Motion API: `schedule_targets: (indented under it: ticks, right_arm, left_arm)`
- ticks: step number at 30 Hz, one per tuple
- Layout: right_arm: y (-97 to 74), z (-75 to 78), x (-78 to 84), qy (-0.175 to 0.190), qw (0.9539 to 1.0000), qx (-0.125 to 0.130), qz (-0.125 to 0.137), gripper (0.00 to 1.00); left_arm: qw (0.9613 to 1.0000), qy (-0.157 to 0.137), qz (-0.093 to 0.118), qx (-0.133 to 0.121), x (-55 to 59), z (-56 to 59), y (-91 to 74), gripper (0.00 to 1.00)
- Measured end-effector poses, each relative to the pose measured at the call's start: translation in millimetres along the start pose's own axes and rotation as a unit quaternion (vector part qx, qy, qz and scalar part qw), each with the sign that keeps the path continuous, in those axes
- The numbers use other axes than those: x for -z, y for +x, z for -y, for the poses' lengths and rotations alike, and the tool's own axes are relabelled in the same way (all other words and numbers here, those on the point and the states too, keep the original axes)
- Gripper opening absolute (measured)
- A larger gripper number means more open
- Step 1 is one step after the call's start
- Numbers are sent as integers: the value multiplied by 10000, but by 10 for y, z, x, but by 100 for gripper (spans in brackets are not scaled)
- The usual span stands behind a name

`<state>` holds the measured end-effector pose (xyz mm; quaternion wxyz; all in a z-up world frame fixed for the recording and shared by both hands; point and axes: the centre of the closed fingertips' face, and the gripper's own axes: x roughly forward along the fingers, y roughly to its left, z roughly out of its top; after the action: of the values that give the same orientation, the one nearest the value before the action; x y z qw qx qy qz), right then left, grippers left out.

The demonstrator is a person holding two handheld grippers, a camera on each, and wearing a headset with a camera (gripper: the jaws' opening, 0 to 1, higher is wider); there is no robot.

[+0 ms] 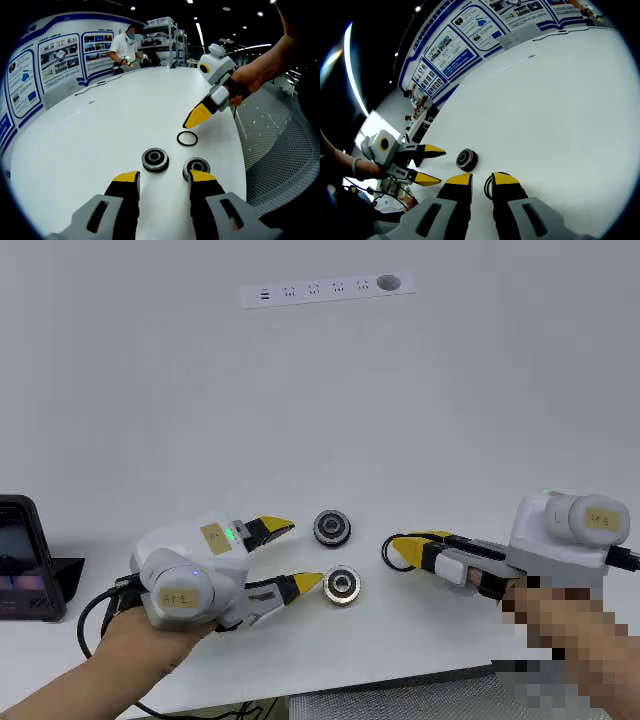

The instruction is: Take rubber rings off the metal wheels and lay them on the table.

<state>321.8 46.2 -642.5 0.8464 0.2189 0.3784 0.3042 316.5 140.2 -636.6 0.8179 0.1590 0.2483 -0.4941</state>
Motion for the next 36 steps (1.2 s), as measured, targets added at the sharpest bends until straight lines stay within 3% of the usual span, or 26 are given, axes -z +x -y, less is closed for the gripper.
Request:
schedule_targets:
  ticks: [12, 36]
  right_arm:
    - [128, -123, -19, 32, 9997, -248, -78, 16]
    - [290, -204, -62, 120, 9990, -429, -97, 16]
  left_arm:
    - [9999, 139, -49, 7, -123, -76, 178, 29]
    - [9988, 298, -363, 129, -89, -105, 401, 18]
